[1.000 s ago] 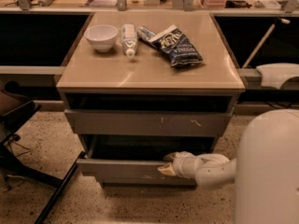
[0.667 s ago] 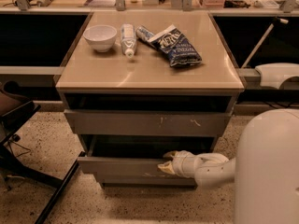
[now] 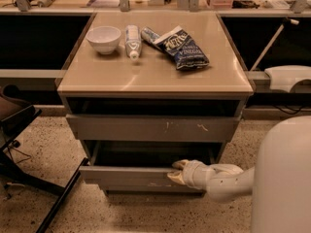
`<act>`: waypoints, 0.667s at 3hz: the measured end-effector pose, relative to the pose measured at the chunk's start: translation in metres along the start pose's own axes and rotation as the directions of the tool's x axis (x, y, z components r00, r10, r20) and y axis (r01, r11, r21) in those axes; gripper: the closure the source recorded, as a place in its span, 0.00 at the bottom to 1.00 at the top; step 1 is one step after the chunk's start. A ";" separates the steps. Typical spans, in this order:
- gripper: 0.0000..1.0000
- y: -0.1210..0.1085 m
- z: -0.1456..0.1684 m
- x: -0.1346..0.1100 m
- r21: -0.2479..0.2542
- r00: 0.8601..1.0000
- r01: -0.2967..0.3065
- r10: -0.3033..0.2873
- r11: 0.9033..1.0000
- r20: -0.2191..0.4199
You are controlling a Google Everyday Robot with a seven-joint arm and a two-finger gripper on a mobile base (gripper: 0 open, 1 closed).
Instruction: Open middle drawer
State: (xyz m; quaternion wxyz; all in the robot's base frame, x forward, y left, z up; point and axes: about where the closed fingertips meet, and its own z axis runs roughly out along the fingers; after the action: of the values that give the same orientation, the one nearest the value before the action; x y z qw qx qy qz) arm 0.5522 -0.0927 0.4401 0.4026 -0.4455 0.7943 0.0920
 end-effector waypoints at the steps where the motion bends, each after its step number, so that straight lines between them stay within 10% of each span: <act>1: 1.00 0.007 -0.009 0.005 -0.007 1.000 -0.016 0.016 1.000 -0.008; 2: 1.00 0.007 -0.010 0.004 -0.007 1.000 -0.016 0.016 1.000 -0.008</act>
Offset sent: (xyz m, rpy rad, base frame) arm -0.2813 -0.0975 0.0219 0.1337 0.5153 -0.0406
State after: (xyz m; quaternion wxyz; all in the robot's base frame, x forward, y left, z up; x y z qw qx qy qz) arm 0.5398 -0.0964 0.4422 0.3968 -0.4408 0.7993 0.0964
